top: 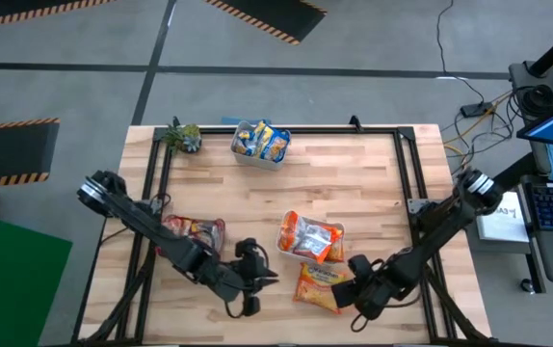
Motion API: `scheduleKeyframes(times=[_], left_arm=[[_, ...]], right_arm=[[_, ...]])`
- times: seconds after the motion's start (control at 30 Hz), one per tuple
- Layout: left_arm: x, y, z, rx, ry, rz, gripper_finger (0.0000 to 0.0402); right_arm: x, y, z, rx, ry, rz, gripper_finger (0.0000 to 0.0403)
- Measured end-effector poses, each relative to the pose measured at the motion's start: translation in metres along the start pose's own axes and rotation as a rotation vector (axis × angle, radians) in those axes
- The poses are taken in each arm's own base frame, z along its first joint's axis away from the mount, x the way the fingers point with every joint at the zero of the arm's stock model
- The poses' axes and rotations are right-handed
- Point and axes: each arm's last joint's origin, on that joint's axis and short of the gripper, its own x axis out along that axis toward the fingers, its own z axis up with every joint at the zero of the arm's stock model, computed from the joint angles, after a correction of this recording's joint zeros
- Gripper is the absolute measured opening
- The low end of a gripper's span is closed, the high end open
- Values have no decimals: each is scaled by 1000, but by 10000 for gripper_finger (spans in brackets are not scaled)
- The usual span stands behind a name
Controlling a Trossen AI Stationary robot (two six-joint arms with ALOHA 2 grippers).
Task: Sort Maruchan noodles
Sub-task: Put the orange noodle pack into the white bin
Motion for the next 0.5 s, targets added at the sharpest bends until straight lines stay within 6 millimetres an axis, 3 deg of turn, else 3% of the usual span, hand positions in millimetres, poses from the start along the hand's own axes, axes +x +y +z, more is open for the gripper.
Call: scheduleKeyframes(times=[0.23, 0.5], left_arm=[[50, -21, -5, -9, 27, 35, 38], [107, -22, -25, -92, 97, 88, 38]], right_arm=[[-12, -21, 2, -21, 8, 83, 105], [11, -40, 7, -20, -15, 293, 218]])
